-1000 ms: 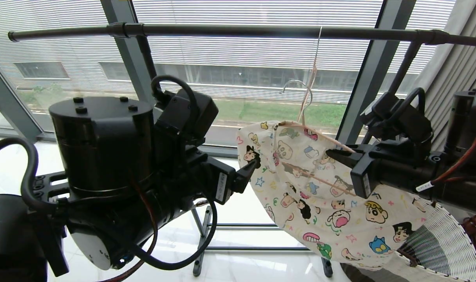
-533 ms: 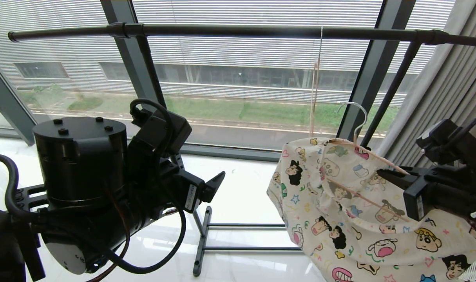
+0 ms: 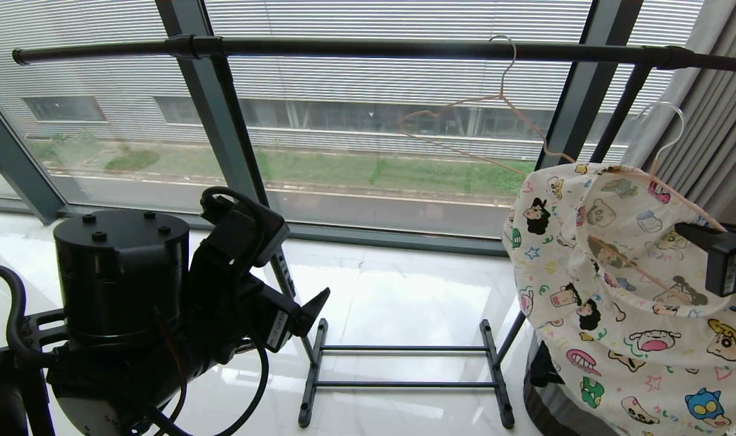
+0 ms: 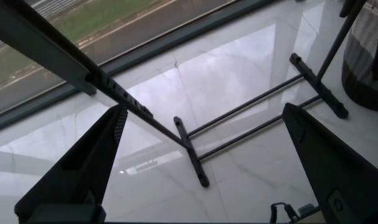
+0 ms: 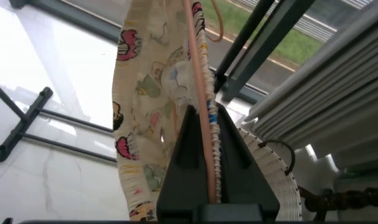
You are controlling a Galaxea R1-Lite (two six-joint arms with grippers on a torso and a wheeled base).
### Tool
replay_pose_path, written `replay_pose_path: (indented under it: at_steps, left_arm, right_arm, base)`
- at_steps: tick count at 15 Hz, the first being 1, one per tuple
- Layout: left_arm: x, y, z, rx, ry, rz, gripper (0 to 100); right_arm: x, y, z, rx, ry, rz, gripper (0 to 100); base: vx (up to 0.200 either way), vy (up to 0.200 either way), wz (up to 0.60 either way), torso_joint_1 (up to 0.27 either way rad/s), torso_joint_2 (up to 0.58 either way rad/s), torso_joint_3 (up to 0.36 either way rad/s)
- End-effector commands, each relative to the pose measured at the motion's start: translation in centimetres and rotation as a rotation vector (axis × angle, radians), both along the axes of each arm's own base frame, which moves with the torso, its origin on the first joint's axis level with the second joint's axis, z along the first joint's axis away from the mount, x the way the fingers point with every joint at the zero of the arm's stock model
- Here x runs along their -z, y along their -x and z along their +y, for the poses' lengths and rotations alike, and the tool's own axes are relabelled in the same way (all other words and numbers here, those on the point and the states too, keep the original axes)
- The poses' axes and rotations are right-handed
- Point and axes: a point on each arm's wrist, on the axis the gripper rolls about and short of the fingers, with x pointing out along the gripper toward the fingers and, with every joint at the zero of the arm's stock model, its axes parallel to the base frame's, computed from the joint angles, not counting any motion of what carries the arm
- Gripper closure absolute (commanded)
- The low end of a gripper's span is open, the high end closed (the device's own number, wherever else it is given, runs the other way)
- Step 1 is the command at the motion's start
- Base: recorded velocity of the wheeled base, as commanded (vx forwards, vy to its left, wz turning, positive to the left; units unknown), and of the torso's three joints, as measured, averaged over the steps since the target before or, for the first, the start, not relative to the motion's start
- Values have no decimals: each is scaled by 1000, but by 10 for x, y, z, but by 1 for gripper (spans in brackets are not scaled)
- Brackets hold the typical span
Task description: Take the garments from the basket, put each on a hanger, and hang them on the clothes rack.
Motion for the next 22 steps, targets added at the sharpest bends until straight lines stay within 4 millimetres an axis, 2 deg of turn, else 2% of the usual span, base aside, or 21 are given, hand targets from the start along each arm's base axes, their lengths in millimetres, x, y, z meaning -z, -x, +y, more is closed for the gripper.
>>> replay_pose_path:
  at_steps: [1,6,11,14,16,18,20,22]
  left_arm:
    - [1,1,1,0,-4,0,0]
    - [-1,1,1,0,0,-5,0]
    - [-1,1,1,0,1,-6,0]
    - [-1,1,2,-3,2,-7,0]
    - [-1,-1,4,-15,2,-7,0]
    - [-1,-1,4,-17,2,-7,0]
    - [-3,-1,5,-17,5,-11,0]
    - [-5,1,6,-17,10,-18,0]
  right_arm:
    - [-1,13,-5,12,4,24,100]
    - [30,50,-12,17,21,118,100]
    - [42,65,-18,45,25,162,100]
    - [26,58,-17,49,-25,113,100]
    - [-2,35,-14,53,-69,40,100]
    - [-21,12,-11,52,-79,-9,100]
    - [-29,0,-9,52,-82,-30,100]
    - [-27,1,-9,52,-81,-24,100]
  base:
    - [0,0,0,0,0,0]
    - [0,0,0,0,0,0]
    - [0,0,0,0,0,0]
    - [0,0,0,0,0,0]
    - [0,0,0,0,0,0]
    - [0,0,0,0,0,0]
    - [0,0,0,0,0,0]
    - [0,0,0,0,0,0]
